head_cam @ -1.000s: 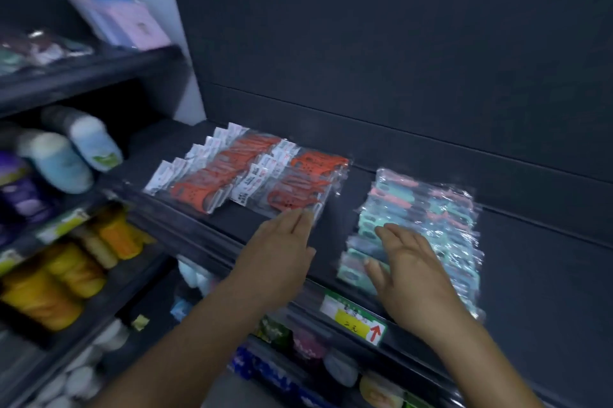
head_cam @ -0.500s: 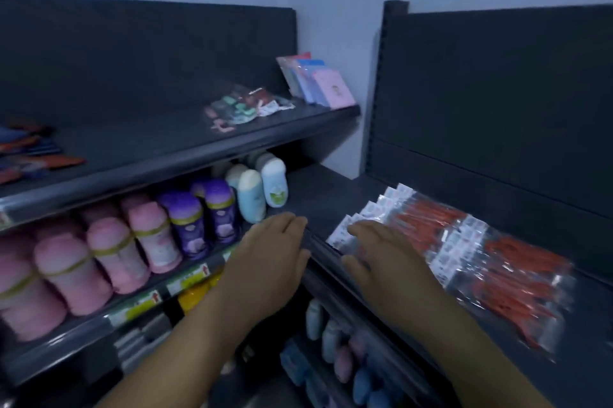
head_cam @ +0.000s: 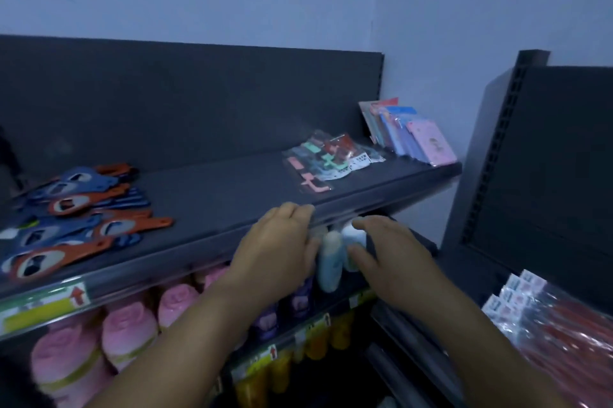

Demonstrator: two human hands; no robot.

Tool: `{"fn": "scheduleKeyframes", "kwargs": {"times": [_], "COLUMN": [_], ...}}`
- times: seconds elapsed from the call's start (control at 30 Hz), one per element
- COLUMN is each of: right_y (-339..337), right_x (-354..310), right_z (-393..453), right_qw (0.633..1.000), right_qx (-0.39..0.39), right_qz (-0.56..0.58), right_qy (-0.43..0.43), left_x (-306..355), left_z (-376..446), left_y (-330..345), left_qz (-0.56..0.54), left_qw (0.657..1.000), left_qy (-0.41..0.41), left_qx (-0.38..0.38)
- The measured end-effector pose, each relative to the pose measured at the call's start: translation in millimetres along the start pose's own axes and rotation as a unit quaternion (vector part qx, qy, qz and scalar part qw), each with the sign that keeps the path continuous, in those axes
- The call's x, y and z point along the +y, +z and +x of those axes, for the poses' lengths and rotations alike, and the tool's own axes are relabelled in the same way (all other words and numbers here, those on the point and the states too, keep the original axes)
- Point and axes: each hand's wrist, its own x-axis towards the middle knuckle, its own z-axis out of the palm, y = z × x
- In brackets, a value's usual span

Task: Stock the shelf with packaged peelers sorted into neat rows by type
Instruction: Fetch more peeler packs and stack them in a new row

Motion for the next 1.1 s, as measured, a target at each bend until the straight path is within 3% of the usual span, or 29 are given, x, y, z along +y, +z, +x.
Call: {"fn": "scheduleKeyframes", "kwargs": {"times": [0.33,0.57,0.83,1.1], "right_y": [-5,-2,20,24], "right_x": [48,83,103,93], "right_z": [157,241,297,309], "right_qw": [1.000,0.999,0.997,0.996], "right_qx": [0.018,-0.023,-0.064,-0.074], "right_qz": [-0.004,-0.025,-0.035,-0.013], "right_qy": [-0.017,-0.004,0.012,0.052], "left_x": [-21,-12,-16,-38], "left_z": [137,211,262,268], "left_y": [24,54,88,73], "left_qz": [-0.003,0.008,-0.038,-0.105], "left_qw": [0.991,0.976,0.946,0.927], "left_qy": [-0.108,-0.174,-0.308,-0.348], "left_qx": [-0.078,-0.128,-0.099,-0.091]}}
